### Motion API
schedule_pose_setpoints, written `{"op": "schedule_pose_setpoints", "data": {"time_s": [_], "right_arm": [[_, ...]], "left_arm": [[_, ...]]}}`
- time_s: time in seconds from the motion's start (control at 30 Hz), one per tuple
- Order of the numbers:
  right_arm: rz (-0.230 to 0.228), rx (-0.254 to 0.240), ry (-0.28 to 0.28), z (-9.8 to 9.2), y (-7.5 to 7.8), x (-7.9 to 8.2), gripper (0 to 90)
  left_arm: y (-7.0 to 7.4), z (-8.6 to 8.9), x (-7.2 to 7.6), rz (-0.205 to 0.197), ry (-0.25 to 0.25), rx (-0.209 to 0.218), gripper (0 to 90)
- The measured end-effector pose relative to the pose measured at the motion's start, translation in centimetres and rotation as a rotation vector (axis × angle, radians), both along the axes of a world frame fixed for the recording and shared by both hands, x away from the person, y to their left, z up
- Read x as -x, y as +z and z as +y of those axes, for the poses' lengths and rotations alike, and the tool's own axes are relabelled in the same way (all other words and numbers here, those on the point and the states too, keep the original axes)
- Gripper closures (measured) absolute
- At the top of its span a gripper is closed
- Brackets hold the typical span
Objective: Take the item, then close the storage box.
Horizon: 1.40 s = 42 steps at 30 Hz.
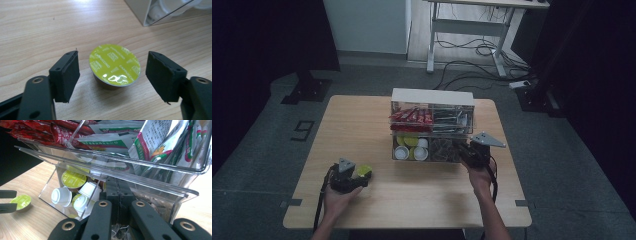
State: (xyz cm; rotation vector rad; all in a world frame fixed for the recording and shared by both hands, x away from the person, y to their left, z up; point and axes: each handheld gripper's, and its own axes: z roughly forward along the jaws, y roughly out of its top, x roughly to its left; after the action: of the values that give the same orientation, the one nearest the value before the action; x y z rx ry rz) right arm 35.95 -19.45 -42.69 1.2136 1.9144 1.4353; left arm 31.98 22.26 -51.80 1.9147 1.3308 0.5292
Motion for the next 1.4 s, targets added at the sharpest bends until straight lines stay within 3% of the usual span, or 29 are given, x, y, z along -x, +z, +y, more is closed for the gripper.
{"op": "schedule_pose_setpoints", "data": {"time_s": [0.2,0.47,1.0,1.4], "right_arm": [[0.001,0.000,0.000,0.0,0.0,0.0,89.2],[0.001,-0.004,-0.003,-0.1,-0.2,0.1,89.2],[-0.003,-0.008,-0.011,-0.6,-0.4,0.5,89.1],[0.005,-0.021,-0.007,-0.7,-1.3,1.1,89.3]], "left_arm": [[1.2,-0.6,1.0,-0.058,-0.016,-0.007,25.7],[1.5,-0.9,2.2,-0.072,-0.027,-0.004,26.8],[0.5,-1.5,3.9,-0.049,-0.066,0.021,27.4],[-0.4,-2.0,4.5,-0.005,-0.096,0.033,27.6]]}}
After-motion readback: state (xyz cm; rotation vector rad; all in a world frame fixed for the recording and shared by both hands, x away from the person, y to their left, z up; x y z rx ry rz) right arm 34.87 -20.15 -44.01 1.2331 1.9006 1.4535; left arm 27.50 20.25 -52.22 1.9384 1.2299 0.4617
